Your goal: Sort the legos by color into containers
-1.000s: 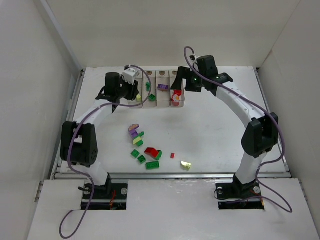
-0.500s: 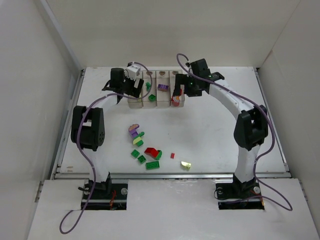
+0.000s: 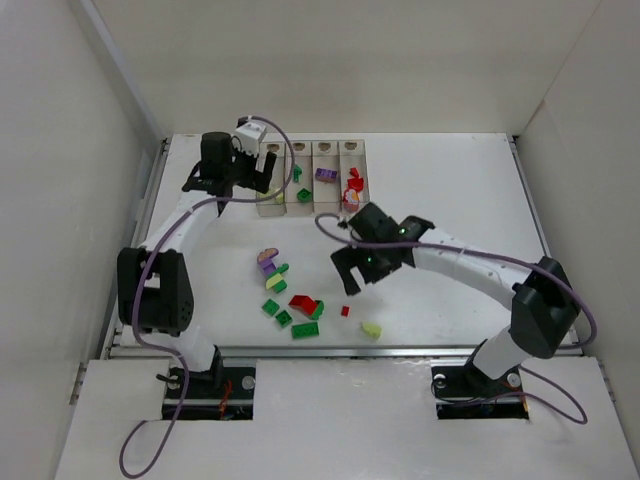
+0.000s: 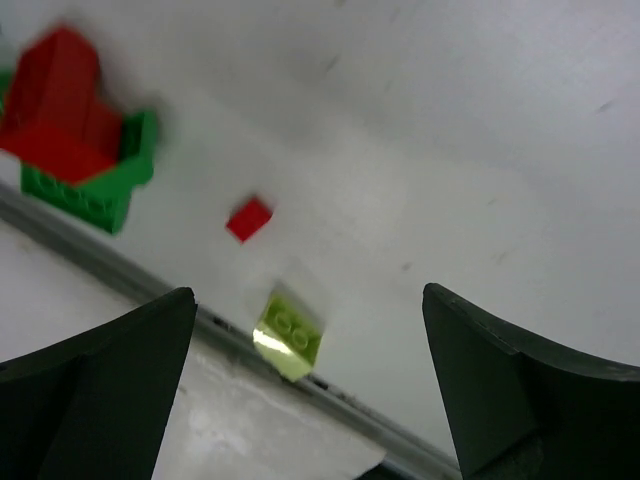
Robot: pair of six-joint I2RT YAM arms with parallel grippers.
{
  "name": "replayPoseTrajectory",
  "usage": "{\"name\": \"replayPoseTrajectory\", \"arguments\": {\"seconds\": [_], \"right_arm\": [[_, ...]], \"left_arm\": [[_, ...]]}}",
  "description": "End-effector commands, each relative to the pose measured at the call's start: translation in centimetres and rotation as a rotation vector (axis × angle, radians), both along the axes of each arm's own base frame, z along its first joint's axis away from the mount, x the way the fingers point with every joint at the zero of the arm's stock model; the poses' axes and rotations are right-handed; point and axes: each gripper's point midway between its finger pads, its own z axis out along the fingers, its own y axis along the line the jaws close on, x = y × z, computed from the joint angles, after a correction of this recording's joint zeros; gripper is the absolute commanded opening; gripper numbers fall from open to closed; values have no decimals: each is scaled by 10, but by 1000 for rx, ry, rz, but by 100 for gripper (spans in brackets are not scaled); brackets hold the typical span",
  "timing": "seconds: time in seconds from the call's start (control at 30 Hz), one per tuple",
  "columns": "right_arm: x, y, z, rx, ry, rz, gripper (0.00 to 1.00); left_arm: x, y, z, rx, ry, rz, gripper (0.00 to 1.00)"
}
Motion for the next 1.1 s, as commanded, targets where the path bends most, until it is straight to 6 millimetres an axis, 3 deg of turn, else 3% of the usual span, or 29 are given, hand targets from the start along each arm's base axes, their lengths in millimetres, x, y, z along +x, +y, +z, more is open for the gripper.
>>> {"name": "replayPoseTrajectory", "arguments": {"seconds": [0.0, 0.07, 0.1, 0.17, 0.23, 0.3, 0.47, 0.5, 0.67, 0.77, 0.8, 0.87, 0.9, 0.97, 1.07], "right_arm": [[-38, -5, -8, -46, 13, 46, 100], [-48, 5, -4, -26, 5, 99, 100], [-56, 11, -4, -21, 9, 140, 100], [-68, 15, -16, -78, 52, 191, 100], [-82, 20, -21, -135, 60, 256, 98], [-93, 15, -36, -211, 116, 255, 97], [-109, -11, -64, -370, 247, 215, 82], [-110, -12, -69, -387, 264, 206, 82], [-114, -18, -76, -409, 284, 197, 74], [-113, -11, -79, -366, 272, 192, 52], [-113, -11, -79, -365, 272, 192, 38], [-114, -7, -82, -356, 279, 196, 25], [-114, -7, -82, -356, 279, 196, 12], [-114, -7, -82, -356, 279, 196, 1], [-108, 2, -69, -315, 248, 196, 0]], "left_arm": [[-32, -7, 13, -25, 10, -9, 100], [-47, -9, 0, -9, 35, -6, 100], [-53, -13, 10, -14, 7, -17, 100], [-67, -19, 0, -4, 26, -31, 100], [-75, -17, 9, -11, -4, -31, 100], [-84, -14, 2, -14, 10, -17, 100], [-103, -6, 0, -6, 0, 2, 100], [-106, -5, -8, -2, 18, 2, 100], [-113, -4, -6, -5, 8, 2, 100], [-114, -3, -2, -7, -1, 2, 100], [-114, -3, -2, -7, -1, 2, 100], [-114, -5, -2, -11, 0, -6, 100], [-114, -5, -2, -11, 0, -7, 100], [-116, -5, -4, -9, 9, -6, 100], [-117, -4, -3, -1, 6, -11, 100]]}}
